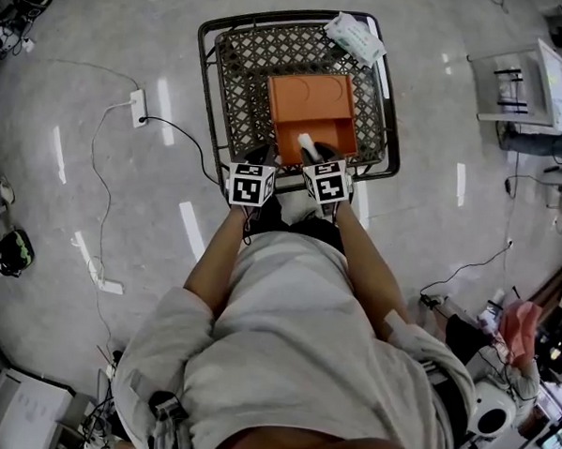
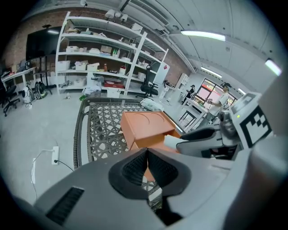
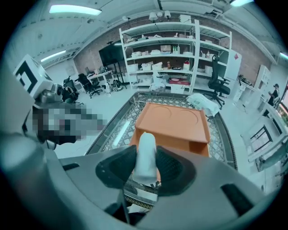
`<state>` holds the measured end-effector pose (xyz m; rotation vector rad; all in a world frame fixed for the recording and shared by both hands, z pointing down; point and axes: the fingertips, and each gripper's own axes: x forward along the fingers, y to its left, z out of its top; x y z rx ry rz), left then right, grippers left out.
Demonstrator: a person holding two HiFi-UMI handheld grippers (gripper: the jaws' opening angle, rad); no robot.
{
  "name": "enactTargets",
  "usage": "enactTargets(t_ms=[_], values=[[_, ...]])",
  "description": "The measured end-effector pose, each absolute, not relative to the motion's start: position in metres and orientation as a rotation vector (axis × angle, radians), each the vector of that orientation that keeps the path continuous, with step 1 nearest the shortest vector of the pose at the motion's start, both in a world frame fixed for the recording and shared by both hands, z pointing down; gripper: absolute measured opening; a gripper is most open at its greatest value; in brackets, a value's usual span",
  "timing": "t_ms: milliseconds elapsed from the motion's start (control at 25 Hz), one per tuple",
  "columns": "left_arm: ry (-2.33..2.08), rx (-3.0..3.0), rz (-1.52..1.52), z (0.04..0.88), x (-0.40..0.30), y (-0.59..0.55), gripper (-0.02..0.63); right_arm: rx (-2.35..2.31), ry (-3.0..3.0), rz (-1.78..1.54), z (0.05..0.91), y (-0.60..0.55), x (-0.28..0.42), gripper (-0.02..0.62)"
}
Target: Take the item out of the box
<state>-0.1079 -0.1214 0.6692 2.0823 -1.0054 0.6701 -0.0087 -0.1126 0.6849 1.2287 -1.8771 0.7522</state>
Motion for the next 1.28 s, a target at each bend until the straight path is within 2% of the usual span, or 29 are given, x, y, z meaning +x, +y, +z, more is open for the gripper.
enactTargets(t_ms=[760,1280], values=[[-1.017,2.17,0.646,0.625,-0.029,-0.079,0.011,1.404,-2.113,0.729,0.605,-0.081,0.047,0.132],[-1.131,2.27,0.468,0.546,0.008,-0.057,0.011,1.522,-2.315,0.579,0.522,-0.056,0.087,0.13]])
